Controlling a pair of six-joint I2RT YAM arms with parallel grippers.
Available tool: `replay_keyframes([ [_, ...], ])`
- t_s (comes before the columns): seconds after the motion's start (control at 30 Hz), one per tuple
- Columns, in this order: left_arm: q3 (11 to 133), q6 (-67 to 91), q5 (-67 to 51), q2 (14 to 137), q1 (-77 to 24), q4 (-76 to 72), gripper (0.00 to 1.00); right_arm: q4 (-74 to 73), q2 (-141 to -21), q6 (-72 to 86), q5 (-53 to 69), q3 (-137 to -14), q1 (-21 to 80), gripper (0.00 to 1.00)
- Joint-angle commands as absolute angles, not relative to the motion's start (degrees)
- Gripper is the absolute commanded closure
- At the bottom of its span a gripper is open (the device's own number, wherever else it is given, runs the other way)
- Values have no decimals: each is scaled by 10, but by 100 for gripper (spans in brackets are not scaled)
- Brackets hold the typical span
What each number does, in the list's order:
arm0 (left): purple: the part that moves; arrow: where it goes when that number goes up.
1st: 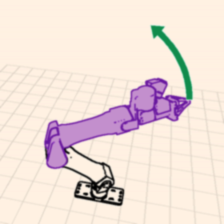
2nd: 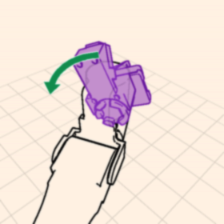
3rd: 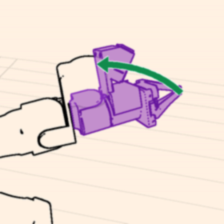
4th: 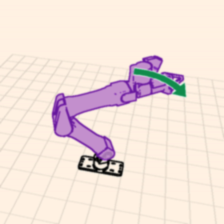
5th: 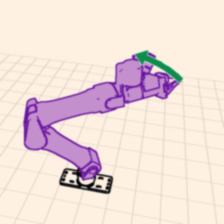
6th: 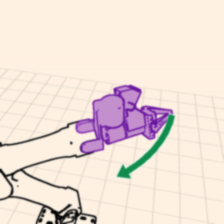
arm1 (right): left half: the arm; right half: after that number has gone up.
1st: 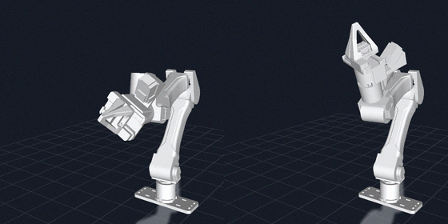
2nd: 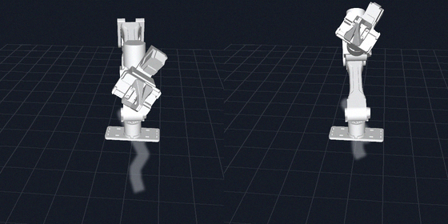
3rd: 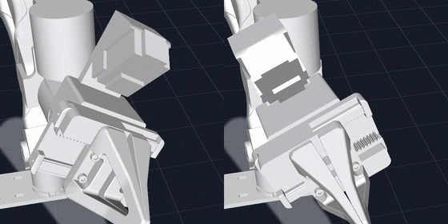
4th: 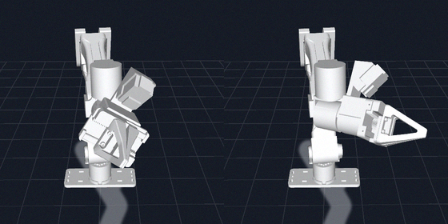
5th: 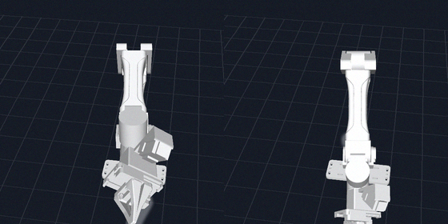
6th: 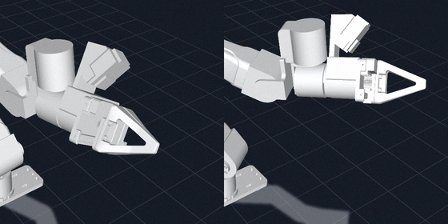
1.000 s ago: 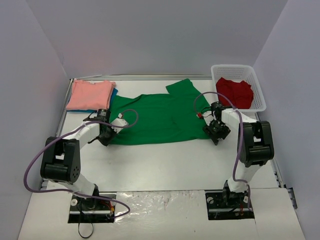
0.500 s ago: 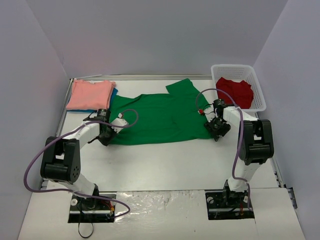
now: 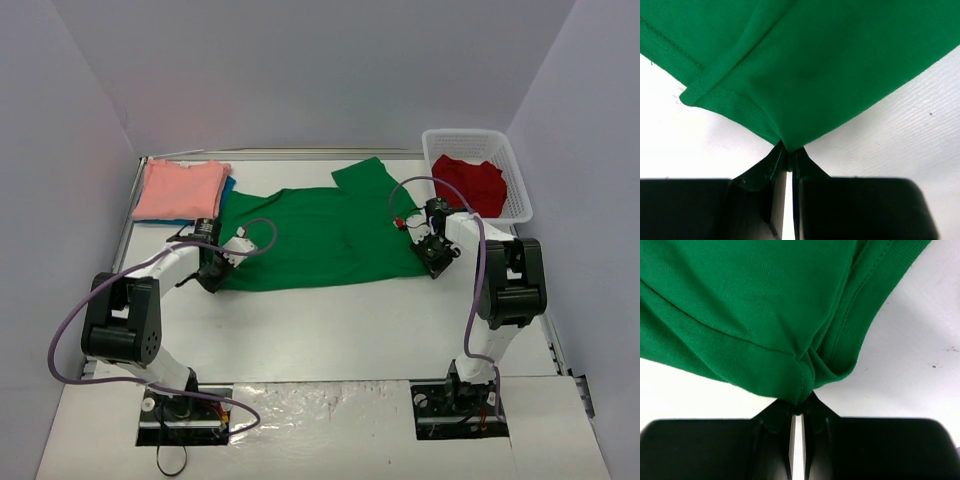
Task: Fold and stack the t-shirts
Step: Fold the flattened tshirt in 1/3 of the way
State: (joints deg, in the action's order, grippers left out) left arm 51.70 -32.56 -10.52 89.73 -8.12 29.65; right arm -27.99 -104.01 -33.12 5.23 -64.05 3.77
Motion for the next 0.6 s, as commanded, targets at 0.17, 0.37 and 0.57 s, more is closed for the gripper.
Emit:
replay_keyframes([
  [0.17, 571, -353, -97, 811, -71, 396, 98, -351, -963, -343, 36, -685, 27, 100],
  [0.37, 636, -359, -91, 768, -70, 454, 98, -399, -917, -345, 41, -723, 26, 100],
  [0.57, 621, -364, -84, 737, -69, 471, 98, -430, -858, -356, 35, -688, 25, 100],
])
